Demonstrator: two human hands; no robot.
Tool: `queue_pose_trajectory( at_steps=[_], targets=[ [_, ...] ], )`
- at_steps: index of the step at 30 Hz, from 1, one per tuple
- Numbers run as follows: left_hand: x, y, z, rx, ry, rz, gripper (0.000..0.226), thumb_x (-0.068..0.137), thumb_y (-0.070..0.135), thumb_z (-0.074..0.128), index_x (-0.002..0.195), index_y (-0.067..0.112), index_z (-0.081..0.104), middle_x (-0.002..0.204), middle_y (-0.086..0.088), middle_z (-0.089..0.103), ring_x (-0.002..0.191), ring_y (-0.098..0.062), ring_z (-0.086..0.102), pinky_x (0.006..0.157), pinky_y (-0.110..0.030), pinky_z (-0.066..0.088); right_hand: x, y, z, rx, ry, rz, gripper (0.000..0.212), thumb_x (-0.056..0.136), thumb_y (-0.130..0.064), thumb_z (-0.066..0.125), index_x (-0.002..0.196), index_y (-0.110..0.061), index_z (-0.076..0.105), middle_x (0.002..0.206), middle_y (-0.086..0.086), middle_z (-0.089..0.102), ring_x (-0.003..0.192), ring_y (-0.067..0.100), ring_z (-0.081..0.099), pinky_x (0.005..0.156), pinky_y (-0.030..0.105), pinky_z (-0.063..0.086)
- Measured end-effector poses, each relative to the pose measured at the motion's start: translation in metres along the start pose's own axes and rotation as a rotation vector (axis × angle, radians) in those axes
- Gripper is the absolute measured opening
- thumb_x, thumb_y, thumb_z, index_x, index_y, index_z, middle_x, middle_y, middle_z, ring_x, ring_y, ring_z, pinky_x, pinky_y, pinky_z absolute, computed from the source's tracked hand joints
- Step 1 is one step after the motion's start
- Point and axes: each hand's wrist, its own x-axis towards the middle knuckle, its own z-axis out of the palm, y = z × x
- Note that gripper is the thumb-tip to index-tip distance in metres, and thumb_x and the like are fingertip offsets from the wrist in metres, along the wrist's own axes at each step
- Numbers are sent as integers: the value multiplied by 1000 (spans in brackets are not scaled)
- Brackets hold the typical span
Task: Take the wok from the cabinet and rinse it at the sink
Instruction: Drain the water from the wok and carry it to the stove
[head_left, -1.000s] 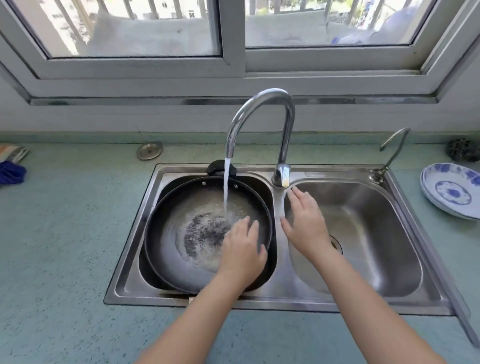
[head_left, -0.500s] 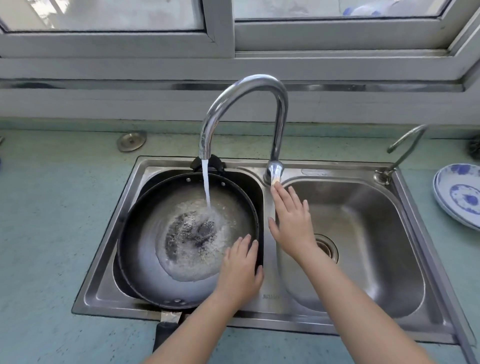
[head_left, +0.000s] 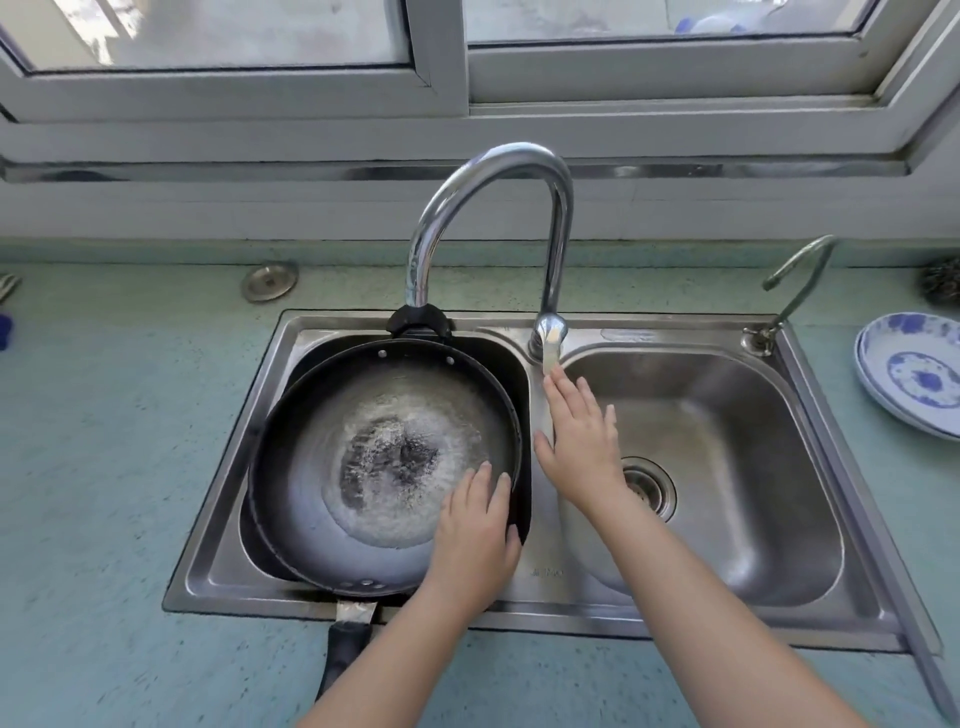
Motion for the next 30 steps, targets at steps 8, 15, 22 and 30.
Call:
queue_pose_trajectory(
  at_steps=[8,15,22,30],
  targets=[
    [-53,-37,-10,-57,36,-61,50,68,26,42,109,8,63,113,-20,66,99,-35,66,77,-43,56,-65,-38,20,171,23,20,55,89,-21,50,140,-6,37,146,10,36,135,25,33,111,36,26],
    [-121,-72,-7,-119,32,-82,54,60,20,69,111,2,65,111,-24,65,98,-38,66,77,-46,55,-130,-92,43,272,35,31,48,89,-19,52,134,-3,44,130,11,48,122,26,45,100,35,39],
    [-172,-83,-12,-336,26,-183,62,88,24,51,144,11,27,149,-13,27,138,-27,27,111,-37,28,-180,-137,68,322,-17,74,46,90,-21,50,134,-8,43,126,6,47,120,19,44,96,30,42],
    [-206,-83,-13,-689,-144,-328,72,86,21,56,146,16,16,137,-10,38,123,-25,43,96,-29,36,-203,-173,84,542,-129,258,37,91,-21,51,126,-7,50,119,9,57,102,20,56,90,28,42]
  ],
)
